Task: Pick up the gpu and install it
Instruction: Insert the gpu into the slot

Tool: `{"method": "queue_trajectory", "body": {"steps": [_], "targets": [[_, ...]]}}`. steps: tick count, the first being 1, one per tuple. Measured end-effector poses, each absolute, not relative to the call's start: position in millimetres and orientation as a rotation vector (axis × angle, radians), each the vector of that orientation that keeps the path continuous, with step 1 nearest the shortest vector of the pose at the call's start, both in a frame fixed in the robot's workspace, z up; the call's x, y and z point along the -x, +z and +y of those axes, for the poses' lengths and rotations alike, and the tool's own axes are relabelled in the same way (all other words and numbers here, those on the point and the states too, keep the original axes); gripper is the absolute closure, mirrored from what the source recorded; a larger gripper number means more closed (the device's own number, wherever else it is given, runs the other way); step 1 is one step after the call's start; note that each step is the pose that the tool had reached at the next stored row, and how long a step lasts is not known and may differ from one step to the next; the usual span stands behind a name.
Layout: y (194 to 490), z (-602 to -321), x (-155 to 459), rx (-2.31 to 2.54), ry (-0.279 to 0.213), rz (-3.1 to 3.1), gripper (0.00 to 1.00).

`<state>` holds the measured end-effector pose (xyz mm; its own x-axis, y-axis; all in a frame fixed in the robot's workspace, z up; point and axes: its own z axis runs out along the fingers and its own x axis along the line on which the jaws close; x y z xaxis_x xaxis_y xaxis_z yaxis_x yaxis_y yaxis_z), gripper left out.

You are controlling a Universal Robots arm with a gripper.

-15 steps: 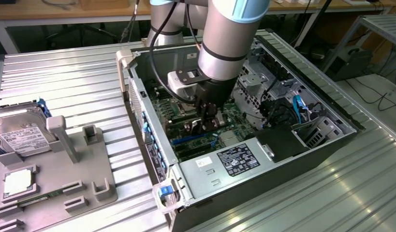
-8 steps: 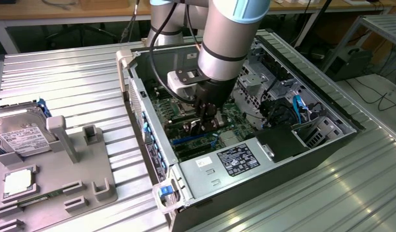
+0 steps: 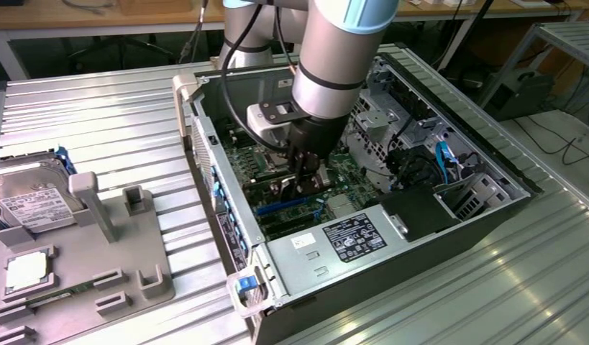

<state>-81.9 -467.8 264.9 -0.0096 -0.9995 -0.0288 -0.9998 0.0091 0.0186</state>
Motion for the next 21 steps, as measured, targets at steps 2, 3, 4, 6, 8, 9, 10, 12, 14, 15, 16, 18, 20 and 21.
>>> {"method": "queue_trajectory", "body": {"steps": [2,3,4,6,8,9,10,12,14,15,16,18,20,21], "targets": [[264.3,-467.7,82.1,2.206,0.054,2.227,0.72],[263.9,-467.7,82.3,2.207,0.055,2.228,0.72],[263.5,-467.5,82.7,2.207,0.055,2.228,0.72],[262.9,-466.6,83.1,2.207,0.057,2.228,0.72],[262.1,-465.9,83.5,2.208,0.058,2.229,0.72],[262.0,-465.9,83.9,2.208,0.059,2.229,0.72],[261.8,-465.9,84.1,2.209,0.059,2.23,0.72],[260.8,-465.8,84.3,2.209,0.06,2.23,0.72],[260.1,-465.8,84.4,2.209,0.061,2.23,0.72],[259.6,-465.8,84.4,2.209,0.061,2.23,0.72],[259.1,-465.8,84.4,2.209,0.061,2.23,0.72],[258.5,-465.8,84.4,2.209,0.062,2.231,0.72],[257.7,-465.8,84.4,2.21,0.062,2.231,0.72],[257.6,-465.8,84.4,2.21,0.062,2.231,0.72]]}}
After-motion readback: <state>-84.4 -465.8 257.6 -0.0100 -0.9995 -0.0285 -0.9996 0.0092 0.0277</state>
